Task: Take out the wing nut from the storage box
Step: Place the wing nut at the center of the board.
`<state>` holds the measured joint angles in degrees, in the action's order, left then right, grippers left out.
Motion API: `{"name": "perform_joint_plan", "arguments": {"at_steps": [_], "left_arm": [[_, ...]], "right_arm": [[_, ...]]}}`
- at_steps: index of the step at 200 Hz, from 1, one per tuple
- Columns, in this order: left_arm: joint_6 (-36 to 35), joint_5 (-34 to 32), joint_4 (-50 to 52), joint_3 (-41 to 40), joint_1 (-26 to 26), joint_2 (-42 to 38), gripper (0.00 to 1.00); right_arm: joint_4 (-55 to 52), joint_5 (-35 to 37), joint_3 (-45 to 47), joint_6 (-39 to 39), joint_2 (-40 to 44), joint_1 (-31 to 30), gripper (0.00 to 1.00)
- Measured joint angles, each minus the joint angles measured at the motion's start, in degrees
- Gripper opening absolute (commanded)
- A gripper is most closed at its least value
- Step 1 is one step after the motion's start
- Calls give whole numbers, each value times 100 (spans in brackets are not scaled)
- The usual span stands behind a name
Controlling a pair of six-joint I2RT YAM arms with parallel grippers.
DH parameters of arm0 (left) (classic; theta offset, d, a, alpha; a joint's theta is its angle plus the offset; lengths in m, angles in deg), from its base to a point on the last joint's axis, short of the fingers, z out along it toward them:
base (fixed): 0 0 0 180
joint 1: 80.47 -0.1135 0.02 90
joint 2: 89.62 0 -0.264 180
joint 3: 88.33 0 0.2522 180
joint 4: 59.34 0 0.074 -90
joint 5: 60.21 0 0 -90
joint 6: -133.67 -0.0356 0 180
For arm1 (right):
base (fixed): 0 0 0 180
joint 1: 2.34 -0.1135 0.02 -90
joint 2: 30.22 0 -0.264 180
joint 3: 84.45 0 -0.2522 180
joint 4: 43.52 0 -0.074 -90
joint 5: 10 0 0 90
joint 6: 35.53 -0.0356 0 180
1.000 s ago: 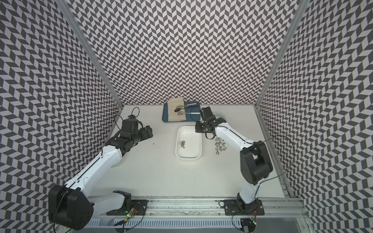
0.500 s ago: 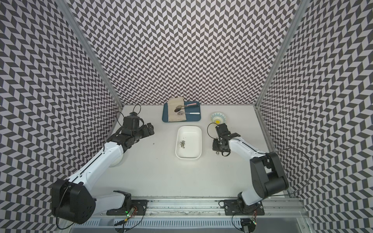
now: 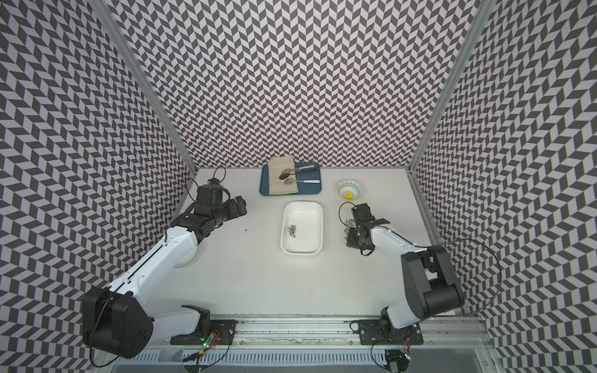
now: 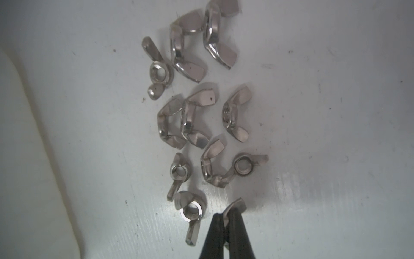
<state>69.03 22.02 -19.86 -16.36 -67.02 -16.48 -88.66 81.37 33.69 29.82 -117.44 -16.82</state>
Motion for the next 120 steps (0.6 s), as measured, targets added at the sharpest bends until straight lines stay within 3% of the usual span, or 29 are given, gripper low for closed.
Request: {"name": "perform_joint_plan", "arguments": {"at_steps": [83,120], "left_arm": [[15,0,0,0,0,-2,95],[17,-2,2,0,0,-4,95]], "right_arm": [[348,-258,146,11,-155,4,6],[424,-273,153,15,-177,4,15]]}}
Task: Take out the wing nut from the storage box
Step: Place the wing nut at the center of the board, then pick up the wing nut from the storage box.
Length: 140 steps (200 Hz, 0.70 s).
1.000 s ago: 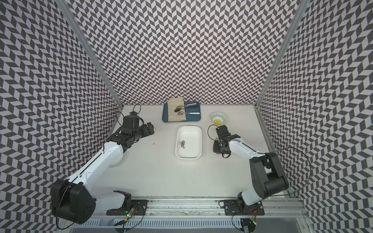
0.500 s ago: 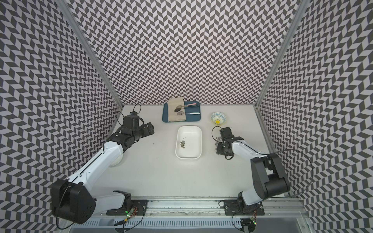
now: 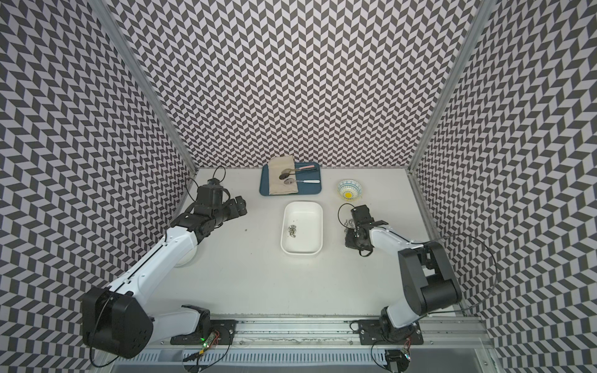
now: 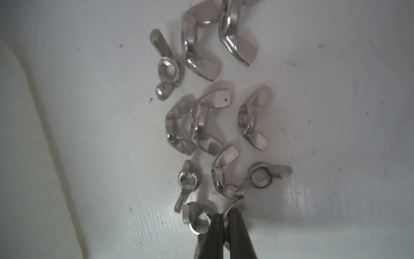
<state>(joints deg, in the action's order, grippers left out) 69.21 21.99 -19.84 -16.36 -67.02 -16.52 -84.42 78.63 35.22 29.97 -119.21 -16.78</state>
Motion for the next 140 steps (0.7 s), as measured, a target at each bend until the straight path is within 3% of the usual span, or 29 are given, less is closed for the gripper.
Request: {"name": "perform_joint_plan", "arguments": {"at_steps": [44,107,140], "left_arm": [[0,0,0,0,0,-4,95],[0,0,0,0,0,-9,95],[4,4,0,-2,0,-9,95]], "right_arm": [[-131,-15,-81,-4,-17,0,18],[-476,-238,-896,-11,208,-24,22],[-481,-382,-1412,-63,214,-407,23]]}}
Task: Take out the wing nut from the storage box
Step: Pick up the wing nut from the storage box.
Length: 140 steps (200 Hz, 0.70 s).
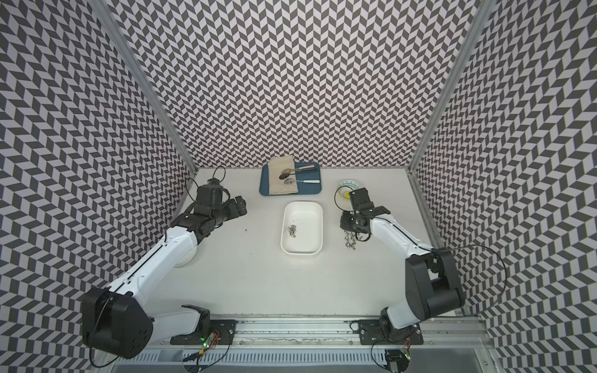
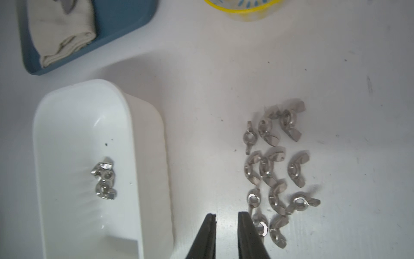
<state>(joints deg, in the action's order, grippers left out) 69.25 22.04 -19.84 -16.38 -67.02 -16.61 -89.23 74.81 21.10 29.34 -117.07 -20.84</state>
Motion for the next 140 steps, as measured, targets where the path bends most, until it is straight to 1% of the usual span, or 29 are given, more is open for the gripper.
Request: {"name": "perform_joint_plan", "arguments": {"at_steps": [35,76,107,140], "left_arm": [[9,20,0,0,2,-7,95],[46,17,0,-79,2,-136,95],[72,15,4,-162,2,-258,95],[92,11,7,-232,2,-321,95]], "right_arm": [[120,-210,-769,-76,-428,-914,23],[293,-389,-1475,-87,-1386,-1779,23],[372,-481,-1738,-85,-1974,-2144,23],[402,-492,-1904,-87,-2424,-2264,23]]}}
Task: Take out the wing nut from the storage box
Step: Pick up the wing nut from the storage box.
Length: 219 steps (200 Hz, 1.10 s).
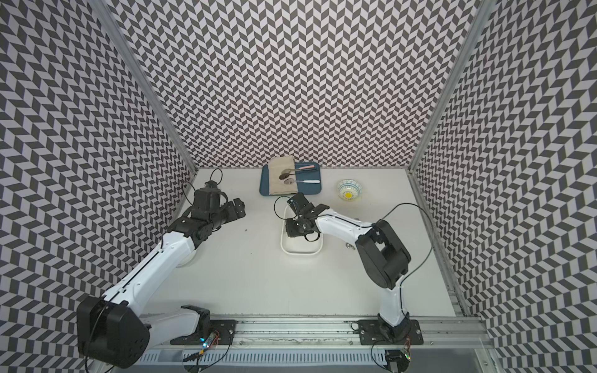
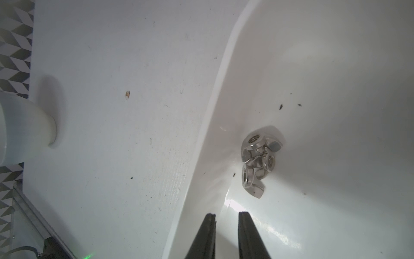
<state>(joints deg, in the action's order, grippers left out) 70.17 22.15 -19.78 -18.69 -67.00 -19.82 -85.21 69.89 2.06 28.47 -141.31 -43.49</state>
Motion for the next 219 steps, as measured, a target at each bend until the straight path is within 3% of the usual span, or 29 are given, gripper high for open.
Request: {"name": "perform_joint_plan", "arguments": {"at_steps": [145,219], "left_arm": [[-2,-66,7,-48,-2,-96,95],[0,-70,11,-48,-2,-98,95]], "right_arm": [[125,267,-188,-20,-638,-24,22],[212,280,-240,-17,-702,-26,12]]}}
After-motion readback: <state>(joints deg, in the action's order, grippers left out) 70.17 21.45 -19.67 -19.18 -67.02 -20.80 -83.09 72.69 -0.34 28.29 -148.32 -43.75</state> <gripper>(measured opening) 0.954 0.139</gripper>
